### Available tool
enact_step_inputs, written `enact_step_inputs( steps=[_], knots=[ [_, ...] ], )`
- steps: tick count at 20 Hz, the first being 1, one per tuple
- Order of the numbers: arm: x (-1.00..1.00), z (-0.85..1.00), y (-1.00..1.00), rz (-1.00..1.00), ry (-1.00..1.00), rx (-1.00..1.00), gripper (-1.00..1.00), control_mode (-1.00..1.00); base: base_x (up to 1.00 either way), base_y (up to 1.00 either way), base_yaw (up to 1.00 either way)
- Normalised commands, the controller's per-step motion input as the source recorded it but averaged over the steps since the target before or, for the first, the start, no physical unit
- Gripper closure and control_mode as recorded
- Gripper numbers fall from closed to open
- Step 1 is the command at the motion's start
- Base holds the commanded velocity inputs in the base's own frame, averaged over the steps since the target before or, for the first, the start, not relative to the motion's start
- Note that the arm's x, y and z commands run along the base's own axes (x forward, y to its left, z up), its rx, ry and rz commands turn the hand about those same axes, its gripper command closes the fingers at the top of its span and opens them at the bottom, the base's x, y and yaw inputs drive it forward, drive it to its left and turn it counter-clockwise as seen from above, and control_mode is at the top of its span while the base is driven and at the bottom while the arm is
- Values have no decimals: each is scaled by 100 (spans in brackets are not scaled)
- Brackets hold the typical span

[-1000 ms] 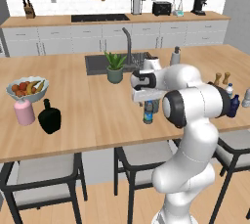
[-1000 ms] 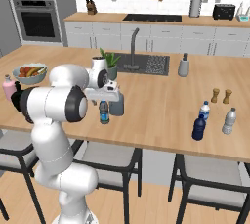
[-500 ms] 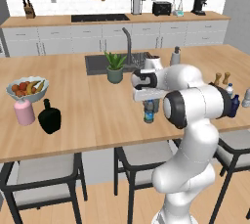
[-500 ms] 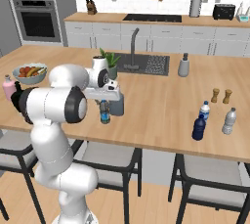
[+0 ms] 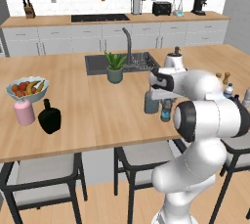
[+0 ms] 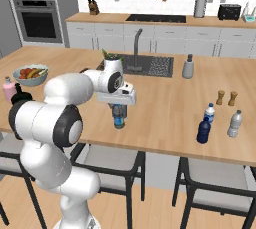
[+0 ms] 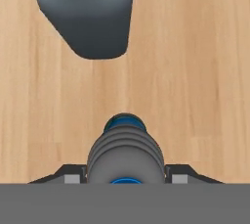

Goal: Move the plastic bottles in the middle to the plastics group, and the glass bottles in the middle to the glass group.

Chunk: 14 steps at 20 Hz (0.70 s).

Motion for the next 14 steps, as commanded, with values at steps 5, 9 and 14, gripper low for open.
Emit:
enact_step_inputs(
  steps=[5, 9, 14],
  knots=[
    [0, 28, -100, -14, 8, -1, 100, -100, 0, 0, 0],
    [10, 24, -100, -13, 17, -1, 100, -100, 0, 0, 0],
    [13, 18, -100, -12, 15, 0, 100, -100, 0, 0, 0]
  ],
)
